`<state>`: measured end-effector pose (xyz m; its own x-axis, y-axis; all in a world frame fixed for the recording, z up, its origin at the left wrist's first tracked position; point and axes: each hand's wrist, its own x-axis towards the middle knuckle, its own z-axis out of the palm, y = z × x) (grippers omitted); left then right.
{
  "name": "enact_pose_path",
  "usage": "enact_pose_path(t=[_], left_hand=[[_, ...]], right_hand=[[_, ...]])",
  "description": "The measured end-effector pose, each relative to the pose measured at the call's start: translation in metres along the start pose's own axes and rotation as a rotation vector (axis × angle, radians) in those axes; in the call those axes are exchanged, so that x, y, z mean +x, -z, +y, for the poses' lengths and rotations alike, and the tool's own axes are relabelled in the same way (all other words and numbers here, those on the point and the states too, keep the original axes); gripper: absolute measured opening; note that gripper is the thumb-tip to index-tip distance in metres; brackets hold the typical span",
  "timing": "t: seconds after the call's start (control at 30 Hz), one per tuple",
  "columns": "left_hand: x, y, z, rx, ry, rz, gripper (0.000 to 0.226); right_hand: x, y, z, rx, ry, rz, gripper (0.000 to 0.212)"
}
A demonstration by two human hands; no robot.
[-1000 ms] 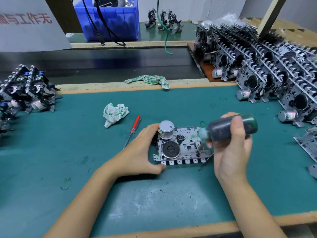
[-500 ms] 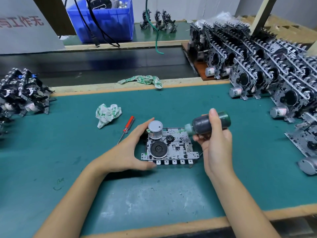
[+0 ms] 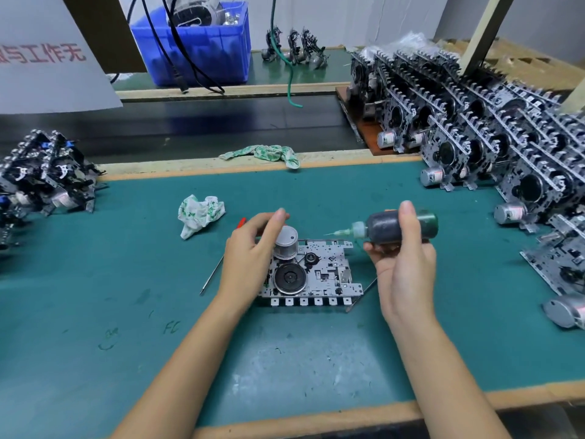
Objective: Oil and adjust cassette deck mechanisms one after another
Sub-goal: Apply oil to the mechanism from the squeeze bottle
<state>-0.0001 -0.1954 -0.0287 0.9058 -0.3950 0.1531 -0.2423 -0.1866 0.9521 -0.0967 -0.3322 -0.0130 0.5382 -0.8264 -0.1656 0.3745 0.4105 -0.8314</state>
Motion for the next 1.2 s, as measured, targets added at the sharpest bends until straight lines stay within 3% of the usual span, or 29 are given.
enact_pose_path(t=[0.07,0.13,0.23,0.3,0.37,0.43,0.47,0.57,0.63,0.83,0.93,1.03,1.2], left_hand=[[-0.003,-0.001,-0.005,0.023,-0.041,-0.067,0.009],[-0.006,-0.003,-0.009,0.118,-0.110,-0.098,0.018],[-0.008,-0.007,-0.009,0.112,-0.096,-0.025,0.022],[-0.010,-0.009,-0.005,-0.006,-0.007,0.050,0.017],[-0.011,-0.011,0.003,-0.223,0.144,0.113,0.013],[-0.009,-0.011,0.012,-0.554,0.304,0.082,0.027],[-0.009,-0.012,0.016,-0.744,0.391,0.022,0.036],[-0.012,-0.017,0.018,-1.346,0.663,-0.155,0.034],[-0.021,-0.022,0.019,-1.582,0.707,-0.236,0.037],[-0.030,-0.034,0.016,-1.757,0.514,-0.379,0.013],[-0.028,-0.040,0.012,-1.505,0.633,-0.133,0.010],[-0.029,-0.040,0.007,-1.396,0.609,-0.184,0.021],[-0.029,-0.038,0.004,-1.394,0.602,-0.139,0.010]], right_hand=[[-0.003,-0.003,0.003,-0.062,0.017,-0.026,0.030],[-0.006,-0.005,0.006,-0.084,0.030,-0.042,0.027],[-0.008,-0.006,0.004,-0.027,0.030,-0.061,0.036],[-0.004,-0.005,-0.002,0.150,-0.049,-0.061,0.038],[0.003,-0.002,-0.010,0.397,-0.150,-0.047,0.034],[0.008,0.000,-0.016,0.534,-0.203,-0.033,0.036],[0.008,0.000,-0.017,0.549,-0.214,-0.038,0.037],[-0.002,-0.006,-0.010,0.454,-0.207,-0.122,0.029],[-0.013,-0.013,-0.002,0.322,-0.194,-0.188,0.028],[-0.026,-0.015,0.012,0.111,-0.047,-0.237,0.033],[-0.027,-0.014,0.012,0.052,-0.004,-0.236,0.032],[-0.029,-0.014,0.014,-0.001,0.030,-0.257,0.024],[-0.029,-0.013,0.016,-0.028,0.058,-0.287,0.024]])
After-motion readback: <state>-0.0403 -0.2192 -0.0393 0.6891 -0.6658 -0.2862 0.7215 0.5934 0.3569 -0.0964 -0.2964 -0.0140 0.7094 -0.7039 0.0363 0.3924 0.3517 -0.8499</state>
